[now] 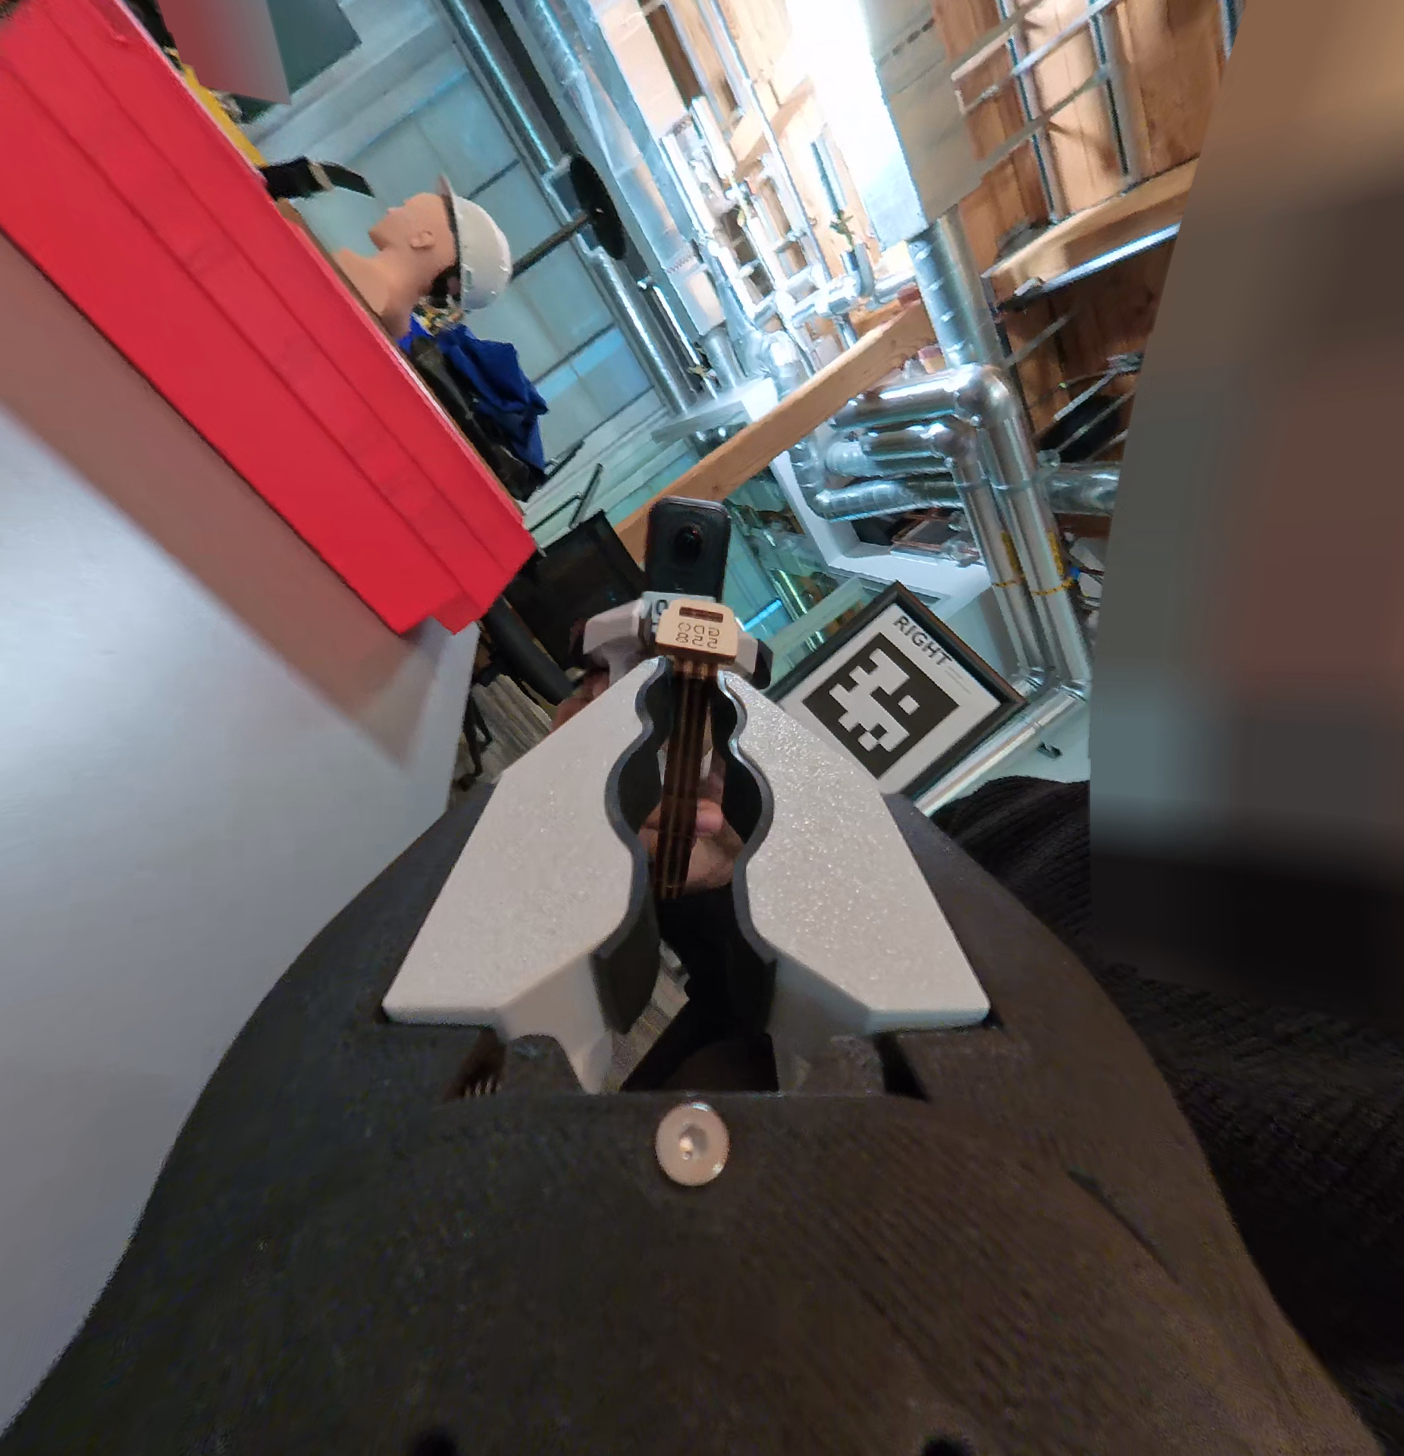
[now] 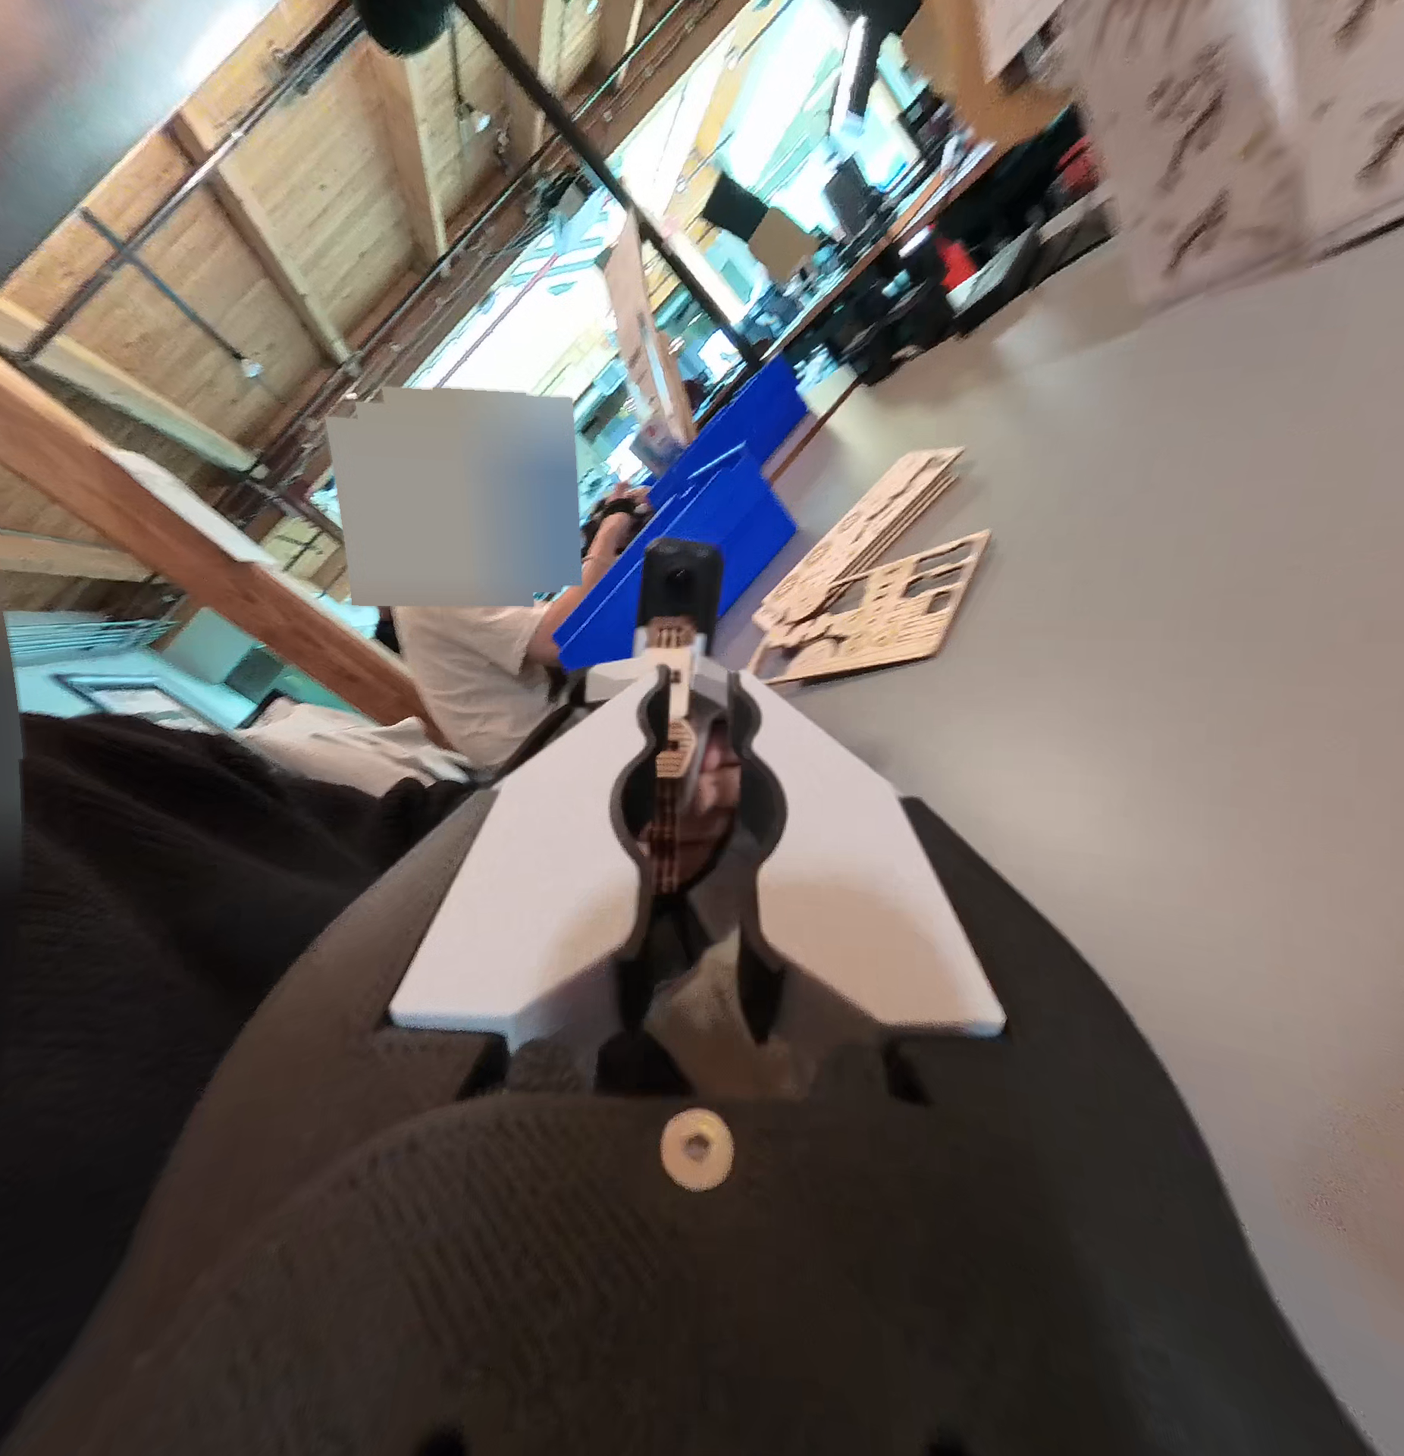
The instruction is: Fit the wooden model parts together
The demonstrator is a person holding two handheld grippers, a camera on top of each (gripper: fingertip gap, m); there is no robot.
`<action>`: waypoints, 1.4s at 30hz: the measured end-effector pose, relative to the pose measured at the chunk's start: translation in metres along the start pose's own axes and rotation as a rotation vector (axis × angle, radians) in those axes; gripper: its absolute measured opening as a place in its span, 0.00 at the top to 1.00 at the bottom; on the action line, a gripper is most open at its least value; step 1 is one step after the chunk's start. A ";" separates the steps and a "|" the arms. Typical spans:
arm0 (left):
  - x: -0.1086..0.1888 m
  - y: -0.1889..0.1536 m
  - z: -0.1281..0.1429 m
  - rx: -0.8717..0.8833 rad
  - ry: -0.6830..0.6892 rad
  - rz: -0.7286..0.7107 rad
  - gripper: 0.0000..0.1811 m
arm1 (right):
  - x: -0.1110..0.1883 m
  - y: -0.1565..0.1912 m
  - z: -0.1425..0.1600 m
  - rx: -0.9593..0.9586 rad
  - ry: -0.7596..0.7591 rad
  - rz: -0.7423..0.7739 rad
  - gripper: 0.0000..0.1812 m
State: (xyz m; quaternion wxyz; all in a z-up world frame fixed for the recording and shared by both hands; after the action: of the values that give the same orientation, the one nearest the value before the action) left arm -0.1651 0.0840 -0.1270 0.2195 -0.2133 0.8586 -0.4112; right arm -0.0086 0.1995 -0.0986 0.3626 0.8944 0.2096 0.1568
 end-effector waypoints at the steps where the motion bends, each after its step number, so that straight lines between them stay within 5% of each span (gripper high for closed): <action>1: 0.003 0.002 -0.002 0.010 -0.017 -0.020 0.96 | 0.009 -0.005 -0.005 0.011 -0.018 0.040 0.93; 7: 0.021 0.010 -0.013 0.037 -0.098 -0.068 0.96 | 0.045 -0.021 -0.013 0.085 0.025 0.242 0.92; 15: 0.025 0.011 -0.016 0.036 -0.117 -0.071 0.96 | 0.017 -0.015 0.006 0.186 0.243 0.215 0.96; 20: 0.026 0.012 -0.016 0.044 -0.126 -0.063 0.96 | -0.011 -0.002 0.058 0.300 0.622 0.150 0.94; 29: 0.025 0.012 -0.014 0.064 -0.130 -0.041 0.96 | -0.051 -0.038 0.134 0.511 1.239 0.577 0.77; 37: 0.030 0.012 -0.016 0.096 -0.158 -0.005 0.96 | -0.059 -0.058 0.153 0.464 1.368 0.648 0.81; 42: 0.037 0.011 -0.022 0.080 -0.191 -0.006 0.96 | -0.058 -0.055 0.152 0.485 1.358 0.655 0.93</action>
State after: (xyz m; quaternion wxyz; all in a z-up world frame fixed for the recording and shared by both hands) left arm -0.2089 0.0835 -0.1309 0.3075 -0.2452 0.8159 -0.4237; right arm -0.0070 0.1182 -0.2494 -0.1142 0.6733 0.1394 0.7170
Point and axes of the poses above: each gripper's, where its closed fingertips meet, x back along the fingers, z out of its underside, y = z × x across the jaws, the point moved 9 cm from there along x, back along the fingers, and after that the axes turned 15 degrees about y, right-handed, at the moved point
